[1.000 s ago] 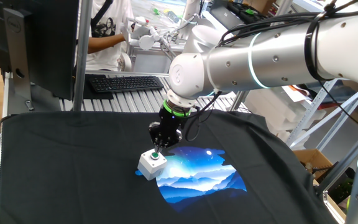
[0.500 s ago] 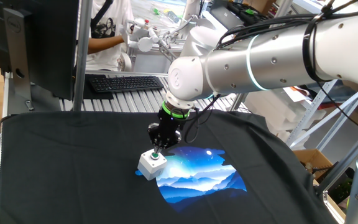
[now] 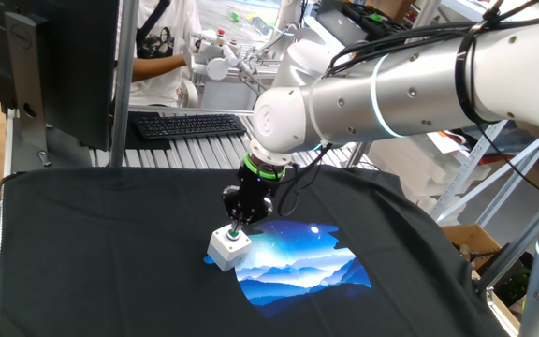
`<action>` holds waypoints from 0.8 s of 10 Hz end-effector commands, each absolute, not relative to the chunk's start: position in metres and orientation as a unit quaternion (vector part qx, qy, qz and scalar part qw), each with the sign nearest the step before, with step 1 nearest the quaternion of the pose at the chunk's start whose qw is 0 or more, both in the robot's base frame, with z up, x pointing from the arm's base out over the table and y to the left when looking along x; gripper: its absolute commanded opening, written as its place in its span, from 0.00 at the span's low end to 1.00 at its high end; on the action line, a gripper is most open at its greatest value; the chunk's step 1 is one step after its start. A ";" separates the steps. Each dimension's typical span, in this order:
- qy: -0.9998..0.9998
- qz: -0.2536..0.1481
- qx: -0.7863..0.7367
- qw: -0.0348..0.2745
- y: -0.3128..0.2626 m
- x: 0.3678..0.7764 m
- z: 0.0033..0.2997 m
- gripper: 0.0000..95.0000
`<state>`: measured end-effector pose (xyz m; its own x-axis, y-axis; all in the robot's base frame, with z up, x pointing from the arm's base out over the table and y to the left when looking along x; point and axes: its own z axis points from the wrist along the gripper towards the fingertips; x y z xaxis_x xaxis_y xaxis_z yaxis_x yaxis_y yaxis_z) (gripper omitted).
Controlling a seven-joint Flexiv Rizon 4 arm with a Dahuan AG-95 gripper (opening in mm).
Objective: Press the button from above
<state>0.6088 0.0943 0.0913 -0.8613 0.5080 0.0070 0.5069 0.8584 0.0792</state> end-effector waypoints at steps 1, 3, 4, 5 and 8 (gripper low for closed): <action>0.964 0.042 0.263 0.008 0.095 0.609 0.091 0.00; 0.964 0.042 0.264 0.010 0.095 0.609 0.090 0.00; 0.964 0.043 0.263 0.009 0.095 0.609 0.089 0.00; 0.964 0.043 0.263 0.010 0.095 0.609 0.089 0.00; 0.964 0.043 0.262 0.014 0.094 0.609 0.086 0.00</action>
<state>0.6096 0.0943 0.0859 -0.8622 0.5065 -0.0055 0.5039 0.8589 0.0914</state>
